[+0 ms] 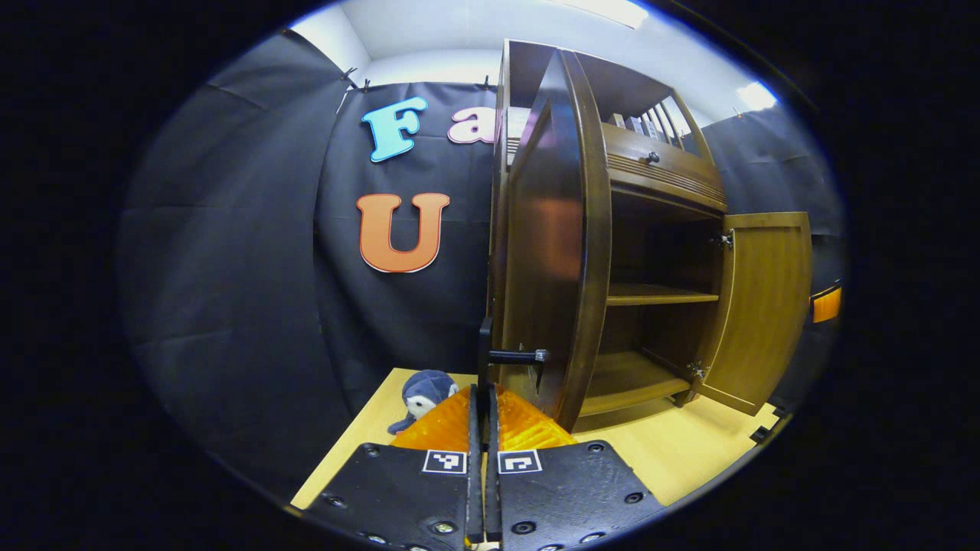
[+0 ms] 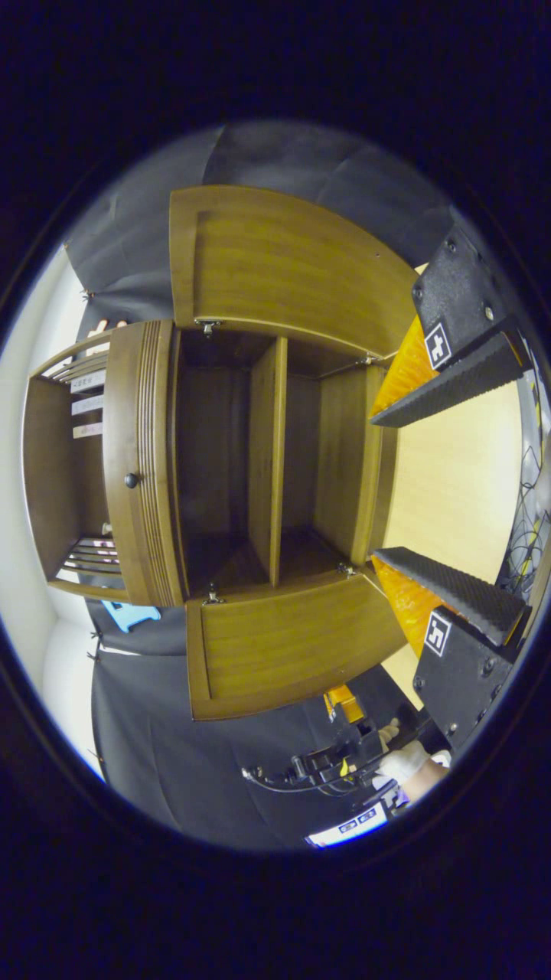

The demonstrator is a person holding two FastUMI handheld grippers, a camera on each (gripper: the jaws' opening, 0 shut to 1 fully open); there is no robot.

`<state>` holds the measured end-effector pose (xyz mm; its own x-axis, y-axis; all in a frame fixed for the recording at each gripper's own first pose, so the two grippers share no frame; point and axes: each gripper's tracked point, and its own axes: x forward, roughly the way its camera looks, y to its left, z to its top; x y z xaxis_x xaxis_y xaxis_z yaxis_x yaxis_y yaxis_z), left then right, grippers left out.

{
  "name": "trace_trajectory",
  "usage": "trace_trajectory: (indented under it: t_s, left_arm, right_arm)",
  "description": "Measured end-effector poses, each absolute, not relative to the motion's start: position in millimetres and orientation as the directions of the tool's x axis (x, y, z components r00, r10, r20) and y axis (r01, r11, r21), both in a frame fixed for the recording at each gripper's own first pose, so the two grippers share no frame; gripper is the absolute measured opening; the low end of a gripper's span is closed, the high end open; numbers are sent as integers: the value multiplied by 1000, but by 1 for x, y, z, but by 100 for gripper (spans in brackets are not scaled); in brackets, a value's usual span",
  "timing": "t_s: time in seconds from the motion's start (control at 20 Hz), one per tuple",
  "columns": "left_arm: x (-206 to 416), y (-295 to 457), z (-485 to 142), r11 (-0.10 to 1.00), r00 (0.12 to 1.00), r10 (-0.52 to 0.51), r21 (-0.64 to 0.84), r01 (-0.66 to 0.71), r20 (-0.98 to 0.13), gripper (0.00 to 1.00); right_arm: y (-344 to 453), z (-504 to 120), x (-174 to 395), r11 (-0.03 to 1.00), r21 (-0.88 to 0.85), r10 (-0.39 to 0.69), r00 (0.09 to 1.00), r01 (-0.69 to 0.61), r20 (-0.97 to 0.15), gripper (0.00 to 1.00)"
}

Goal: Open the right door of the double-door shoe cabinet with the right hand, and open the left door with the left hand.

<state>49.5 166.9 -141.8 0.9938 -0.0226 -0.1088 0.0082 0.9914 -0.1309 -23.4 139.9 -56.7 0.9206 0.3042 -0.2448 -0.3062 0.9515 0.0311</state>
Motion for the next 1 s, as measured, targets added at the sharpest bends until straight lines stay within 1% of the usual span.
trace_trajectory:
  t_s: [0.25, 0.55, 0.65, 0.75, 0.8, 0.85, 0.9, 1.0]
  left_arm:
    - [51, 179, -142, 989, 992, -80, -129, 67, -99, 1]
    - [56, 183, -140, 973, 975, -209, -115, 199, -82, 1]
    - [56, 183, -140, 958, 963, -260, -141, 249, -71, 1]
    - [58, 186, -141, 946, 955, -286, -178, 270, -73, 0]
    - [56, 189, -141, 944, 954, -291, -187, 274, -76, 2]
    - [56, 193, -142, 944, 954, -290, -188, 272, -79, 8]
    - [54, 194, -143, 946, 955, -286, -181, 268, -83, 17]
    - [49, 200, -141, 953, 958, -273, -160, 257, -90, 43]
  right_arm:
    - [146, -55, -24, 947, 28, 315, 916, -319, -247, 100]
    - [150, -55, -23, 943, 20, 326, 909, -333, -259, 99]
    - [150, -56, -23, 941, 15, 329, 906, -337, -265, 100]
    - [150, -57, -23, 940, 11, 331, 904, -341, -272, 100]
    - [150, -57, -23, 939, 11, 333, 902, -343, -275, 100]
    - [151, -56, -24, 938, 12, 335, 902, -345, -274, 100]
    - [151, -56, -23, 938, 10, 337, 901, -347, -274, 100]
    - [151, -55, -22, 937, 6, 339, 900, -351, -273, 100]
